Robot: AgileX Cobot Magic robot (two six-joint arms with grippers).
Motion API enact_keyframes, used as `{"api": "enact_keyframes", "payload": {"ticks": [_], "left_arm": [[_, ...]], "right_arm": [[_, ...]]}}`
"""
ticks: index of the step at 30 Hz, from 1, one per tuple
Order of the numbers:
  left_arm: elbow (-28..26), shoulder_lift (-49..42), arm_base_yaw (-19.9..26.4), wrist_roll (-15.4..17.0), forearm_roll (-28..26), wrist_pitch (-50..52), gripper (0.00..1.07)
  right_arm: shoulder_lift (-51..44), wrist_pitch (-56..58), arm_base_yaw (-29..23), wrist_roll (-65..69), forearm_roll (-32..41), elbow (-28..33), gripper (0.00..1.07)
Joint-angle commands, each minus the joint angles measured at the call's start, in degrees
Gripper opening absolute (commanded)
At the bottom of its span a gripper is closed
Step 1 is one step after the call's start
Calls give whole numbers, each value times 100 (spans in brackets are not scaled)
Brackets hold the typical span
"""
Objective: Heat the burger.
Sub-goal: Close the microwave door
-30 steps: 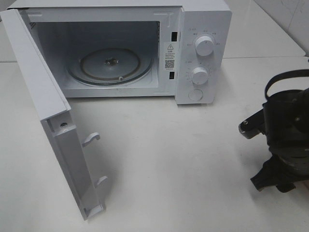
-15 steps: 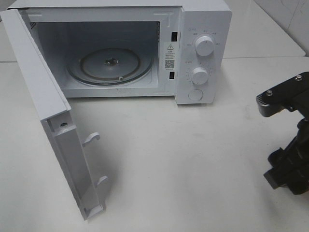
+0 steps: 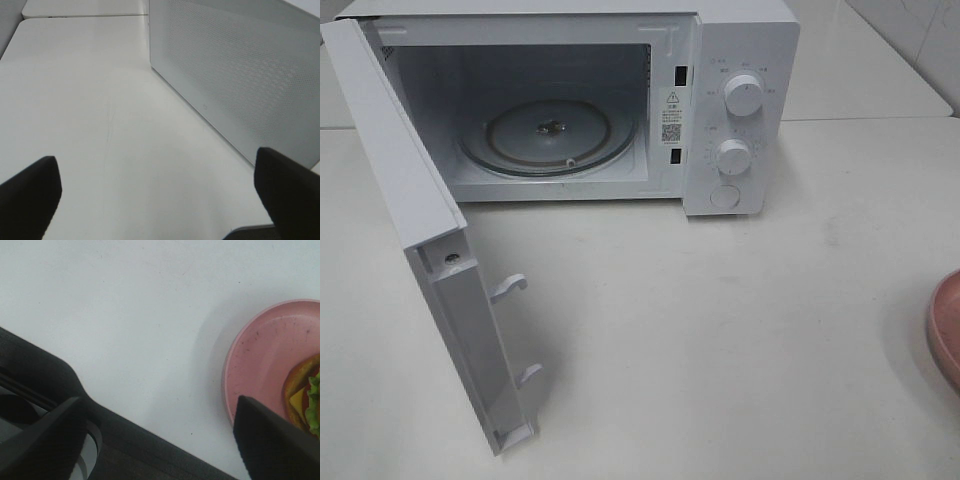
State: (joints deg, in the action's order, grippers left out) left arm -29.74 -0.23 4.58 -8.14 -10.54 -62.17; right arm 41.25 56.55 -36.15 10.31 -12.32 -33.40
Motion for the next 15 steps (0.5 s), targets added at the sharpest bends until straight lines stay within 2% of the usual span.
{"api": "enact_keyframes", "payload": {"ticks": [1, 2, 5, 8, 10, 11, 12, 13, 15], "left_arm": [[11, -52, -34, 29, -29, 57, 100], [11, -52, -34, 29, -29, 57, 100], [11, -52, -34, 29, -29, 57, 100], [11, -52, -34, 29, -29, 57, 100], [11, -52, -34, 29, -29, 57, 100], [11, -52, -34, 29, -29, 57, 100], [11, -52, -34, 29, -29, 57, 100], [11, -52, -34, 29, -29, 57, 100], [11, -52, -34, 29, -29, 57, 100]], "right_arm": [[-533, 304, -11, -120, 0, -17, 82], [-842, 424, 6, -120, -6, -17, 82], [-1008, 458, 11, -120, 0, -17, 82], [-1558, 464, 235, -126, 63, -6, 81], [-1948, 395, 699, -120, 143, 46, 80], [-1948, 395, 699, -120, 143, 46, 80], [-2229, 304, 985, -120, 155, 132, 79], [-2229, 304, 985, -120, 155, 132, 79], [-2624, 201, 1409, -120, 155, 275, 76]]}}
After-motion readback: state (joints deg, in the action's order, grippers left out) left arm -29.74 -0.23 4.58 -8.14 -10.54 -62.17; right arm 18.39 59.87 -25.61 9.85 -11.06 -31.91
